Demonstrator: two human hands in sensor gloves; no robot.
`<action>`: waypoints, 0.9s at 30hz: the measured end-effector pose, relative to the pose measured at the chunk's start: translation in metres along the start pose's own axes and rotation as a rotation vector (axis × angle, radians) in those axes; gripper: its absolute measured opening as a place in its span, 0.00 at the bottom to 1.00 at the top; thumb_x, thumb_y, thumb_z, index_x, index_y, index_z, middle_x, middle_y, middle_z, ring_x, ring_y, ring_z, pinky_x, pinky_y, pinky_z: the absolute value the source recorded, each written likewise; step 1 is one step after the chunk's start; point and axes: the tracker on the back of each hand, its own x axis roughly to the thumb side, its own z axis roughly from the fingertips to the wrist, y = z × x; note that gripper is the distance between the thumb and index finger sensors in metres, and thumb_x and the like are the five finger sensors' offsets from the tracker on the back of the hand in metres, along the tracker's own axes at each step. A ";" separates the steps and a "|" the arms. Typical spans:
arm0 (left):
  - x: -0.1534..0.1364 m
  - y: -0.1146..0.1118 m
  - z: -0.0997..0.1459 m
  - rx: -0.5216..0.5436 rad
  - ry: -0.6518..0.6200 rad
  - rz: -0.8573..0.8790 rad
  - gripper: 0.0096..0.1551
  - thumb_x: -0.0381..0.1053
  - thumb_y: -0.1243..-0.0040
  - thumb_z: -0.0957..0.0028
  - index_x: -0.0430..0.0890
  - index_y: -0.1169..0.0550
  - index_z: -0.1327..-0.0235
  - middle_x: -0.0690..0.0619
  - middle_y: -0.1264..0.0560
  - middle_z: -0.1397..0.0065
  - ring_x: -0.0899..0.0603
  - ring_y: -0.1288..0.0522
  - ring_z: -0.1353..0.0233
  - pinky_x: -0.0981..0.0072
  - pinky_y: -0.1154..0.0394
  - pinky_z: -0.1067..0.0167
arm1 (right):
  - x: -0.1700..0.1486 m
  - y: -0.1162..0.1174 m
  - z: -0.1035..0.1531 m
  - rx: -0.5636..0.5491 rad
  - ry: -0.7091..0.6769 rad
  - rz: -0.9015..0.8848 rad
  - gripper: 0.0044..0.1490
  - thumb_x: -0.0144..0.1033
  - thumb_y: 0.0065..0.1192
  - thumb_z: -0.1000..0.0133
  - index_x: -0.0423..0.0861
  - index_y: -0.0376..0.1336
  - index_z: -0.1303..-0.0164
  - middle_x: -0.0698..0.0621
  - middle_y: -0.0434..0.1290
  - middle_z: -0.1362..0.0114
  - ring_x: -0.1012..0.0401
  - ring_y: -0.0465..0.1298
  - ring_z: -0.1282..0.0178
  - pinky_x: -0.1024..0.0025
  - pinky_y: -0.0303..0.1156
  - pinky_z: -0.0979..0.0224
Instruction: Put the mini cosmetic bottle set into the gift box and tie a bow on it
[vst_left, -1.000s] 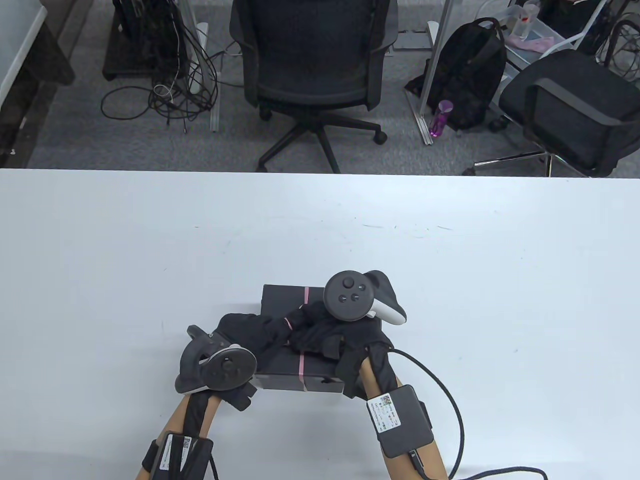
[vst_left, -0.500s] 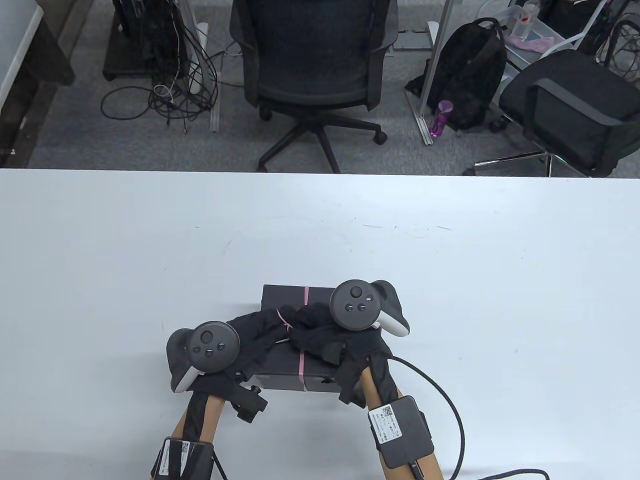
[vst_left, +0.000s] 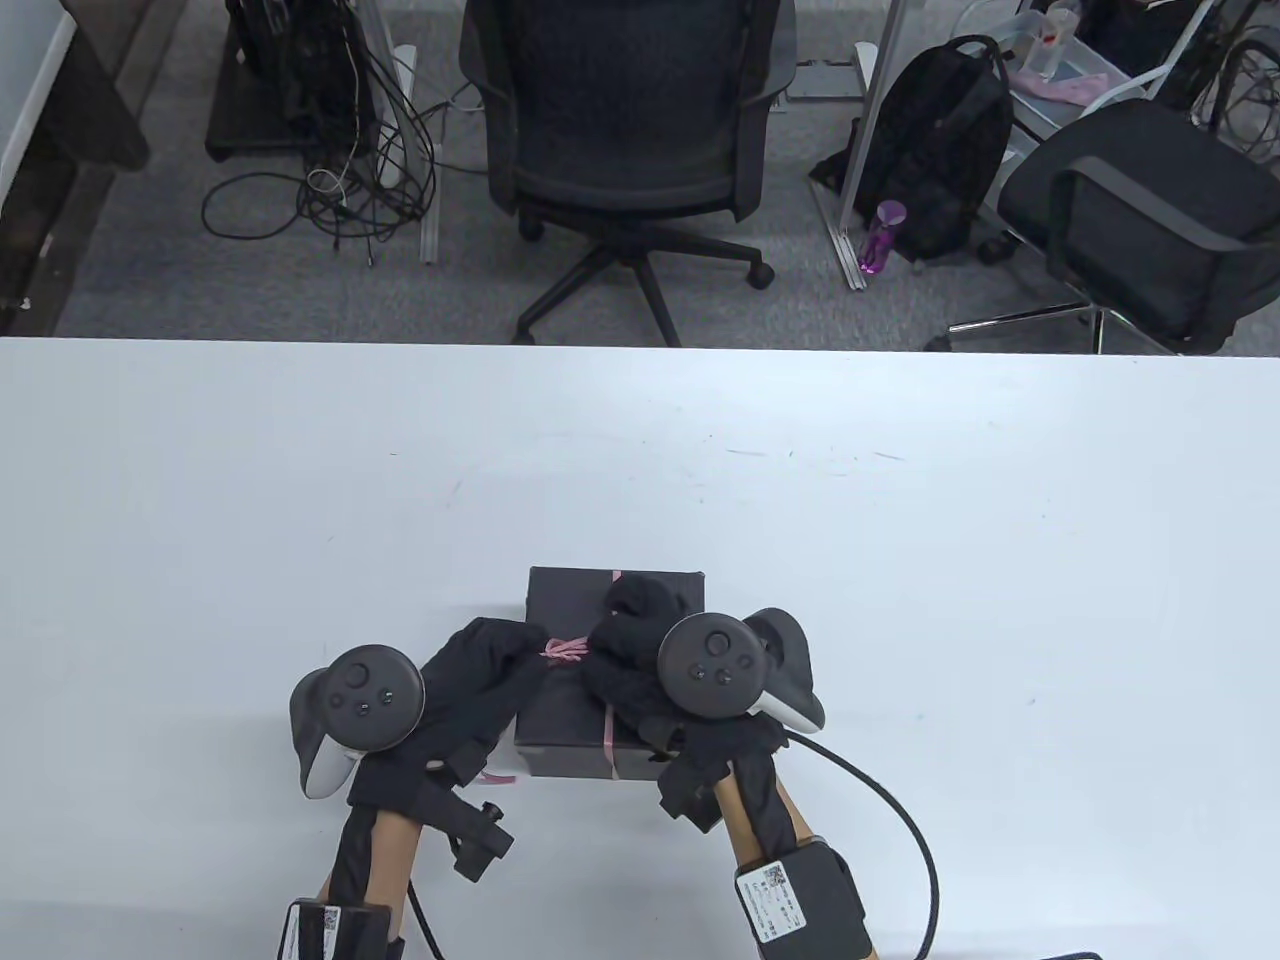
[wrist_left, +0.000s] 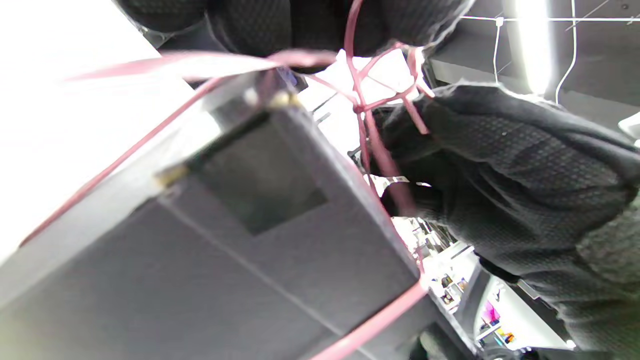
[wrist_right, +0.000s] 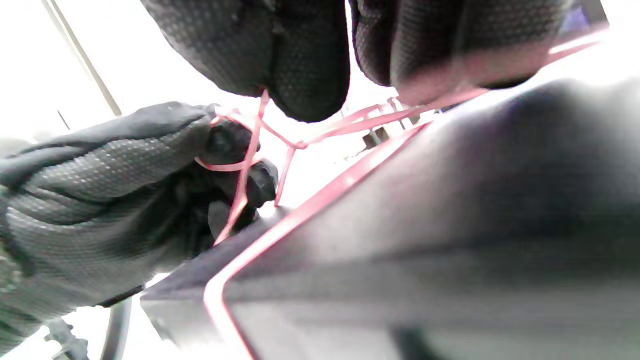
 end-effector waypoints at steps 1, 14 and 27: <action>0.001 0.001 0.001 0.010 -0.006 -0.017 0.22 0.59 0.49 0.36 0.52 0.27 0.34 0.45 0.34 0.20 0.35 0.28 0.31 0.39 0.29 0.35 | 0.002 -0.001 0.001 -0.007 0.003 0.017 0.24 0.37 0.61 0.37 0.31 0.73 0.46 0.24 0.56 0.19 0.29 0.61 0.27 0.31 0.63 0.33; 0.007 0.011 0.003 0.072 0.020 -0.155 0.21 0.59 0.51 0.35 0.47 0.24 0.42 0.44 0.35 0.20 0.33 0.29 0.29 0.38 0.30 0.35 | -0.009 -0.019 0.010 -0.109 0.063 0.091 0.24 0.37 0.63 0.38 0.29 0.73 0.52 0.24 0.58 0.21 0.25 0.56 0.26 0.22 0.56 0.33; -0.004 0.009 0.013 0.143 0.047 -0.313 0.20 0.57 0.49 0.36 0.43 0.23 0.46 0.45 0.34 0.22 0.34 0.28 0.30 0.38 0.29 0.35 | -0.024 -0.012 0.020 -0.135 0.072 0.241 0.23 0.37 0.66 0.41 0.29 0.75 0.57 0.28 0.61 0.21 0.27 0.57 0.25 0.20 0.55 0.34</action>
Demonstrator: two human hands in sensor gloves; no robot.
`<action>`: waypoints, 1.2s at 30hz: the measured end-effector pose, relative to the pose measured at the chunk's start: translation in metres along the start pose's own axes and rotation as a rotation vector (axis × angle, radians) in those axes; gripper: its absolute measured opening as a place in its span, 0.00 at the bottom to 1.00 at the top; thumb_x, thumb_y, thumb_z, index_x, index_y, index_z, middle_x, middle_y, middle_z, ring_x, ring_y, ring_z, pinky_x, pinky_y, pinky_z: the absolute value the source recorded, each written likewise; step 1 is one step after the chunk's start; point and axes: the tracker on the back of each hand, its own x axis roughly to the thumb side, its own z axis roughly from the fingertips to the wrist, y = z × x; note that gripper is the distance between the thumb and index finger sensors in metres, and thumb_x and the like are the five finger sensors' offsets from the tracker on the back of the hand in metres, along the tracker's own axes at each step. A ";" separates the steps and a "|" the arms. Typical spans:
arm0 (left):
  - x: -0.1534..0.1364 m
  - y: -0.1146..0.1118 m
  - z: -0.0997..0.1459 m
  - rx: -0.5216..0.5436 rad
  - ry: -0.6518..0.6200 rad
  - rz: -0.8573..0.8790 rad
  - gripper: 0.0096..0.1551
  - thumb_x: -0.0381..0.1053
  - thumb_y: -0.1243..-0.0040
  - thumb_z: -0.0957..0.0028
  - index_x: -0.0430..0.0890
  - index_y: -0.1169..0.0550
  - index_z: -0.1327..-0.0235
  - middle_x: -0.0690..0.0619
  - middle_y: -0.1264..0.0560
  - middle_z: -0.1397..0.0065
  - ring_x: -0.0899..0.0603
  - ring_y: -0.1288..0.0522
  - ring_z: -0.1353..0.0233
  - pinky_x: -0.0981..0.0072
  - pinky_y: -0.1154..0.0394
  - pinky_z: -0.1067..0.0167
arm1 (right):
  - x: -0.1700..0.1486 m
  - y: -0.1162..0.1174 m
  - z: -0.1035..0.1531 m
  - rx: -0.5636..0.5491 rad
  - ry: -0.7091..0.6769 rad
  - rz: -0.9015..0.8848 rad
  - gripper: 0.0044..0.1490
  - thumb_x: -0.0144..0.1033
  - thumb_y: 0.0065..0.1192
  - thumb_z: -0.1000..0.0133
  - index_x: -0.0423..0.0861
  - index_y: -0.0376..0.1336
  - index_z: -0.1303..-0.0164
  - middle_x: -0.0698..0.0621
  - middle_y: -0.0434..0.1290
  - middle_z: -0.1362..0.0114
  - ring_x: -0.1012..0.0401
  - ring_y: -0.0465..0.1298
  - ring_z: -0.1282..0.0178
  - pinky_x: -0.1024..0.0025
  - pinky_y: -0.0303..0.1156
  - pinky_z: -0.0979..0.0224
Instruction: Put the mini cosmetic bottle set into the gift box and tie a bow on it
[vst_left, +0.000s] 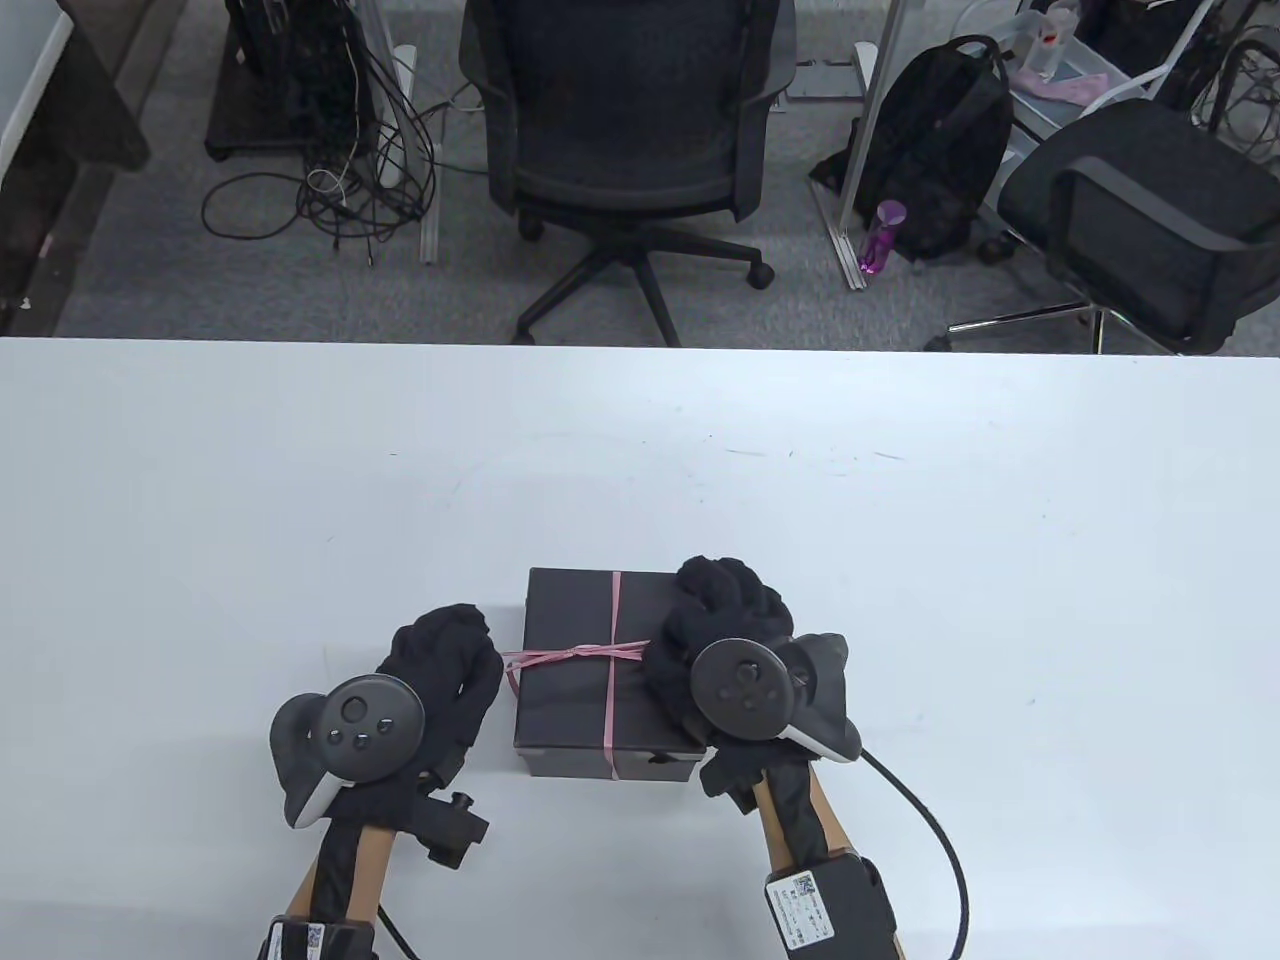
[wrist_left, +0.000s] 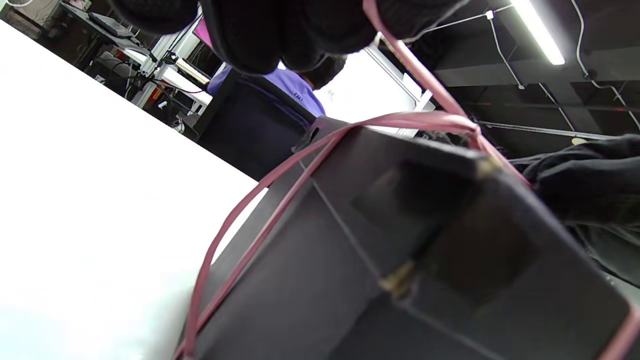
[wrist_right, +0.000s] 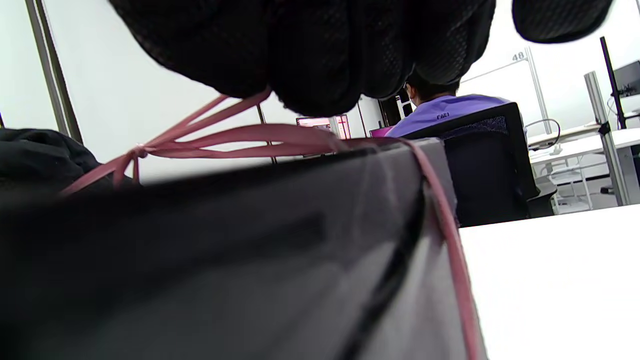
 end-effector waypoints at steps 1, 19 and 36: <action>0.000 0.000 0.000 0.002 -0.003 -0.031 0.20 0.57 0.49 0.36 0.43 0.23 0.47 0.45 0.33 0.22 0.34 0.28 0.30 0.38 0.29 0.35 | 0.000 0.000 0.001 -0.004 -0.004 0.012 0.23 0.37 0.66 0.41 0.29 0.75 0.57 0.28 0.61 0.21 0.27 0.57 0.25 0.20 0.54 0.34; -0.001 -0.002 0.007 -0.025 0.046 -0.134 0.21 0.60 0.47 0.38 0.46 0.22 0.45 0.46 0.31 0.22 0.35 0.26 0.31 0.37 0.28 0.35 | -0.008 0.000 0.012 0.079 0.021 -0.029 0.23 0.39 0.62 0.37 0.32 0.72 0.47 0.27 0.60 0.21 0.26 0.57 0.26 0.22 0.56 0.33; 0.015 0.009 0.019 0.188 -0.051 -0.588 0.44 0.67 0.56 0.38 0.52 0.49 0.11 0.40 0.51 0.10 0.25 0.52 0.13 0.20 0.45 0.26 | -0.020 -0.024 0.048 -0.103 0.048 0.387 0.56 0.54 0.58 0.38 0.33 0.44 0.10 0.29 0.45 0.11 0.30 0.43 0.17 0.17 0.48 0.29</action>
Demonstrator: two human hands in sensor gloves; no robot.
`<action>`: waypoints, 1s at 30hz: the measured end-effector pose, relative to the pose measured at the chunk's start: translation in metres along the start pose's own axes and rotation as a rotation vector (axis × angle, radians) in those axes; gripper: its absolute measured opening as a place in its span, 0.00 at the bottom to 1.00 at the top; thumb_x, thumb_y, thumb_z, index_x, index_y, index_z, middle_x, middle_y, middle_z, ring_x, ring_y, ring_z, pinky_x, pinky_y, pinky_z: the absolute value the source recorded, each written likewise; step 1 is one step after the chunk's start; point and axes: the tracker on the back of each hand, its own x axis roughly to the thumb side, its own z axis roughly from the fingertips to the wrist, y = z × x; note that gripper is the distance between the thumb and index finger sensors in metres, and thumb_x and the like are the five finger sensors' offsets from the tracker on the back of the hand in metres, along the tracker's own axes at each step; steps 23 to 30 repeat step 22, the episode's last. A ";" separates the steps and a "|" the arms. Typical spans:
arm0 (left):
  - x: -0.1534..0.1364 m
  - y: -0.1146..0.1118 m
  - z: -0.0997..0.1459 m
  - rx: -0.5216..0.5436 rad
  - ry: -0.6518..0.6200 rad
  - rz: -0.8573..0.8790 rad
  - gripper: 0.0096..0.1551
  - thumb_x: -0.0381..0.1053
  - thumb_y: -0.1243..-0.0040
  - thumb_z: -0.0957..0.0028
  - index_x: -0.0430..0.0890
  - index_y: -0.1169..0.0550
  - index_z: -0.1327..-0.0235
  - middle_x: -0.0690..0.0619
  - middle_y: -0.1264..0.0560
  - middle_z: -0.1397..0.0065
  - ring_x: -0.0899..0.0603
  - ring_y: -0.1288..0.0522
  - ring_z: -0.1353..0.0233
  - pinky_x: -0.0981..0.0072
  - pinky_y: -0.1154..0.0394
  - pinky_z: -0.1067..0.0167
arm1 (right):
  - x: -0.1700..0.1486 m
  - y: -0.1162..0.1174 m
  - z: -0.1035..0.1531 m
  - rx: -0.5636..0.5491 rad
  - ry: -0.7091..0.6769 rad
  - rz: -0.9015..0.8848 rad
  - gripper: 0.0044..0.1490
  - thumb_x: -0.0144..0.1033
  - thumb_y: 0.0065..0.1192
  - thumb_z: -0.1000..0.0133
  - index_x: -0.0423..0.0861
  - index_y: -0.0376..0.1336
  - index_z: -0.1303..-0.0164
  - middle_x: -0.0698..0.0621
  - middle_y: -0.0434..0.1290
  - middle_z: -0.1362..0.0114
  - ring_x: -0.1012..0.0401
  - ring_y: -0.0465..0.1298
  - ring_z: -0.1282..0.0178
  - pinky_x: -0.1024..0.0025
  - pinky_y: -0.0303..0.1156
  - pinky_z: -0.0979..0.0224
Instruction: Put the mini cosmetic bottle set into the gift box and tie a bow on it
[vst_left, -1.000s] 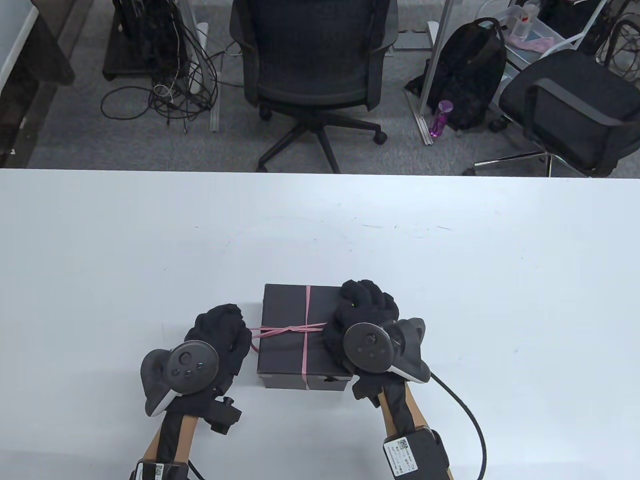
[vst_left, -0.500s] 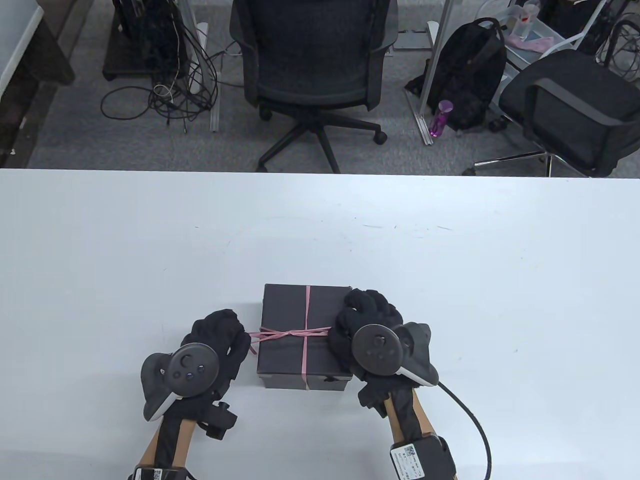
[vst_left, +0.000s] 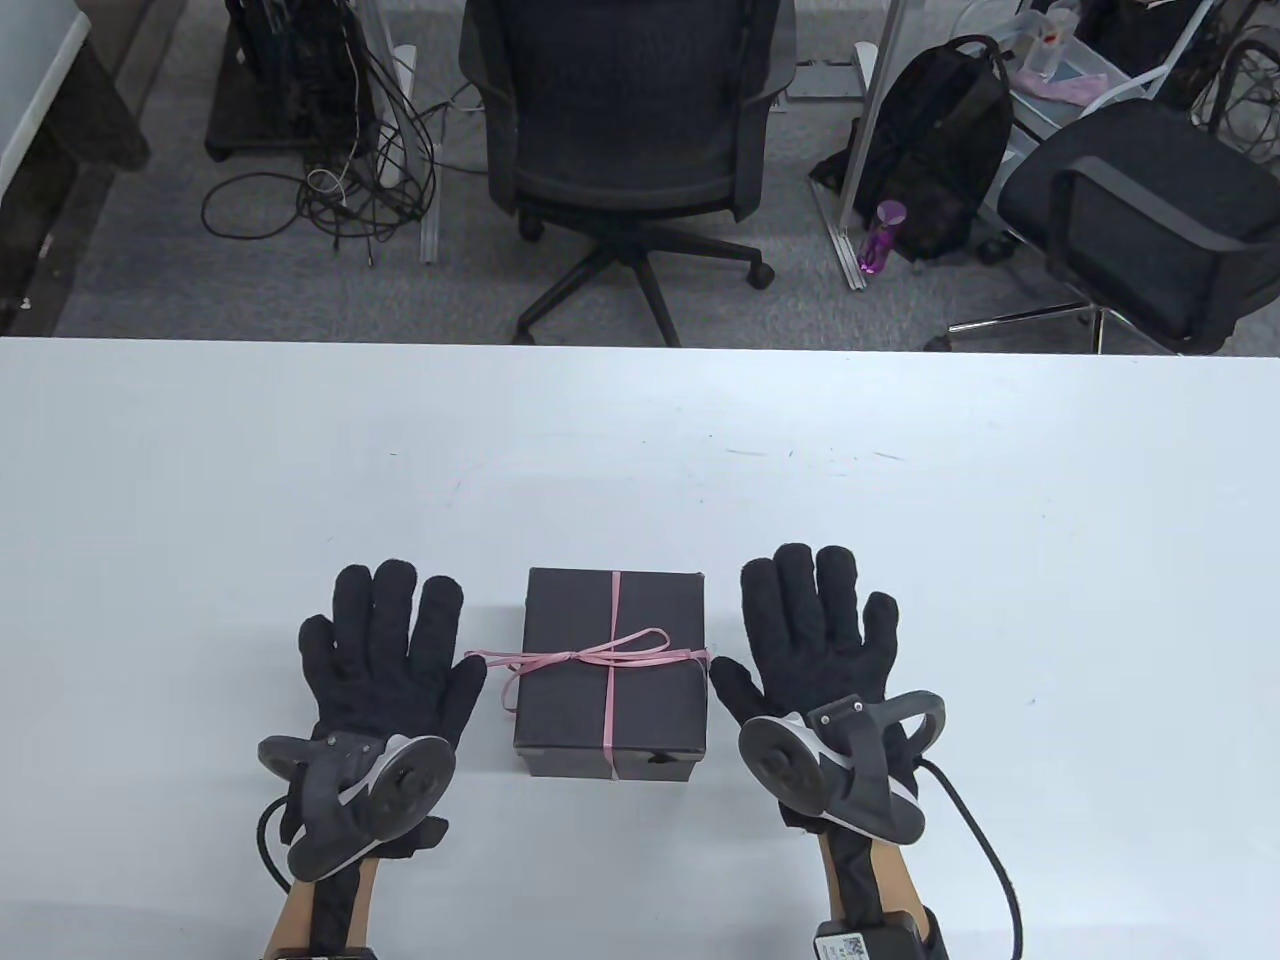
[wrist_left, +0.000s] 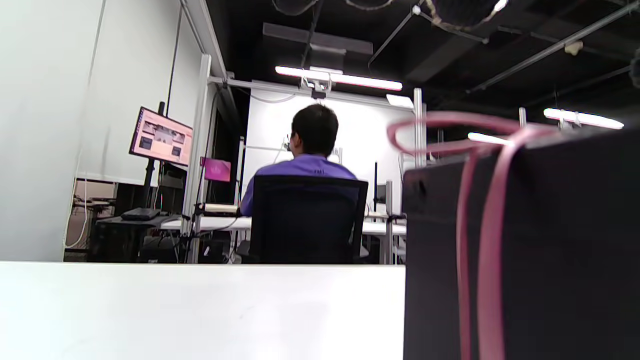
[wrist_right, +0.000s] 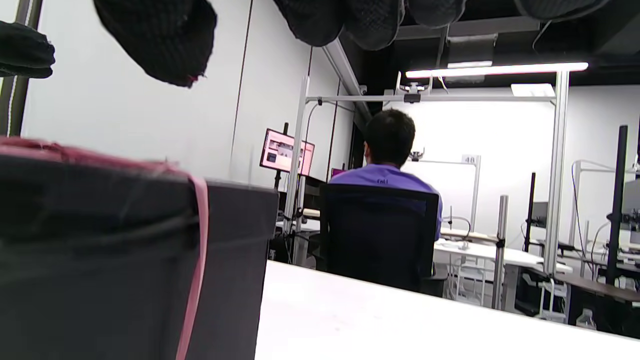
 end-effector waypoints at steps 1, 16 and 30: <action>0.001 -0.003 0.000 -0.012 -0.002 0.002 0.44 0.67 0.56 0.38 0.52 0.49 0.11 0.39 0.51 0.10 0.25 0.52 0.13 0.21 0.45 0.26 | -0.001 0.003 -0.001 0.010 -0.003 -0.006 0.56 0.54 0.58 0.38 0.33 0.44 0.10 0.29 0.46 0.11 0.30 0.43 0.17 0.17 0.48 0.29; -0.001 -0.030 -0.004 -0.099 0.016 0.030 0.43 0.66 0.56 0.38 0.52 0.48 0.12 0.39 0.50 0.10 0.25 0.50 0.14 0.22 0.43 0.26 | -0.001 0.015 -0.004 0.090 -0.003 -0.026 0.53 0.52 0.58 0.37 0.33 0.47 0.11 0.28 0.48 0.12 0.29 0.45 0.18 0.17 0.50 0.29; -0.005 -0.029 -0.004 -0.100 0.037 0.054 0.43 0.66 0.56 0.38 0.52 0.47 0.12 0.39 0.50 0.10 0.25 0.50 0.14 0.23 0.43 0.26 | -0.001 0.017 -0.005 0.100 -0.006 -0.044 0.52 0.51 0.58 0.37 0.34 0.48 0.12 0.29 0.49 0.13 0.30 0.46 0.18 0.18 0.50 0.29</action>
